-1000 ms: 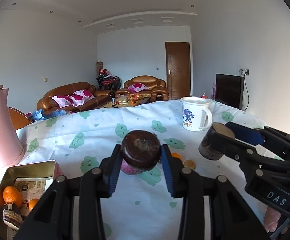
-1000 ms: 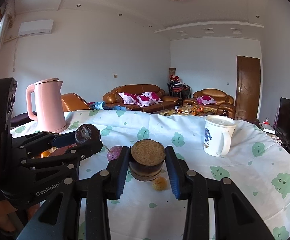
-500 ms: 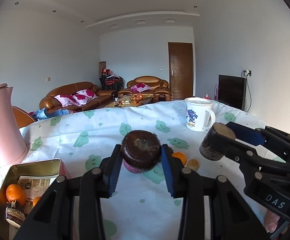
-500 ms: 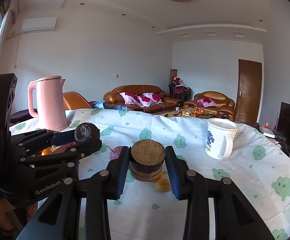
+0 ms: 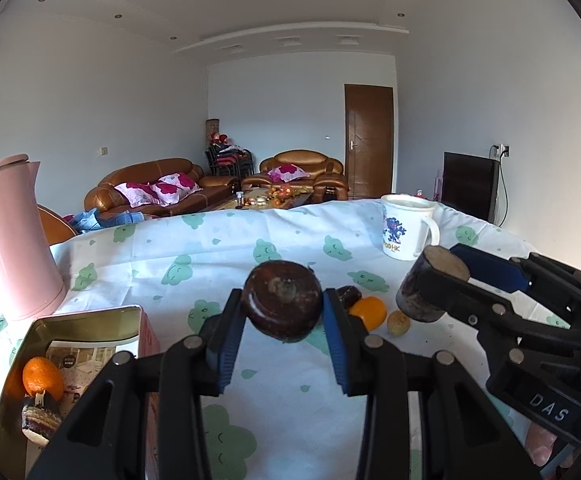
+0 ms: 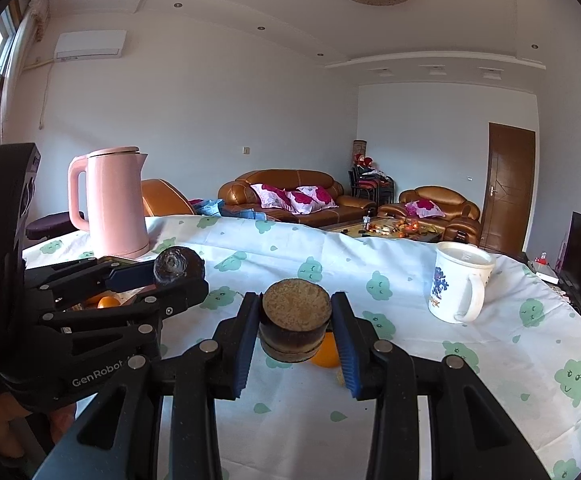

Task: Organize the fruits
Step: 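Lift the cake with the right gripper while the left lifts the dark brown fruit, then carry the right gripper's cake over the tin while the left carries the dark fruit there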

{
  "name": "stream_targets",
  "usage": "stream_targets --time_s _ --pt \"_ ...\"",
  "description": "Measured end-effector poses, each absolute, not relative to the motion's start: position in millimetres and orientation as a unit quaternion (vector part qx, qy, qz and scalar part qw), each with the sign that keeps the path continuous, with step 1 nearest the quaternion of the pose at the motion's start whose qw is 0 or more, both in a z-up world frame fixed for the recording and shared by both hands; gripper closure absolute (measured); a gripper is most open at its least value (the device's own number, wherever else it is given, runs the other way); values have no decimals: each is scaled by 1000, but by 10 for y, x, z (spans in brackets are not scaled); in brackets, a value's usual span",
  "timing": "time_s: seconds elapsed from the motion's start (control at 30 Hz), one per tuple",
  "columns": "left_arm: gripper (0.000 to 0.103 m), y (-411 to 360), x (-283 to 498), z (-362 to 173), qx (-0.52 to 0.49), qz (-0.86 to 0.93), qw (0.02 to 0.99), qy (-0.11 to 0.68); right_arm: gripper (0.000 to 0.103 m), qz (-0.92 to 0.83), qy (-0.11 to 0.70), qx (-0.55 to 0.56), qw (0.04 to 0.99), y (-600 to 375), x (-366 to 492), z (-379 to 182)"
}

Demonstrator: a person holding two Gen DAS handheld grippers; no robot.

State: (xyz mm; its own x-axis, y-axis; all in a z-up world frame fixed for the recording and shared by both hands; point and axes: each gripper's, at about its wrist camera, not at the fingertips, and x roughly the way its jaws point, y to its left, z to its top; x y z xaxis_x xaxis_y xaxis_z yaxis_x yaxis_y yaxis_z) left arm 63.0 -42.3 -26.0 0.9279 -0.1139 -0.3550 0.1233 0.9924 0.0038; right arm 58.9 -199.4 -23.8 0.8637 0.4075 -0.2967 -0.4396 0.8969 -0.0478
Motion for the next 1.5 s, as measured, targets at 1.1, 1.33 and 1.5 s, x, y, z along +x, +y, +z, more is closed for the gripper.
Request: stream_targets --time_s 1.1,1.33,1.5 --pt "63 186 399 -278 -16 -16 983 184 65 278 143 -82 946 -1388 501 -252" --pt "63 308 373 -277 -22 -5 982 187 65 294 144 -90 941 -1246 482 -235" --pt "63 406 340 -285 -27 4 982 187 65 303 141 -96 938 -1151 449 -224"
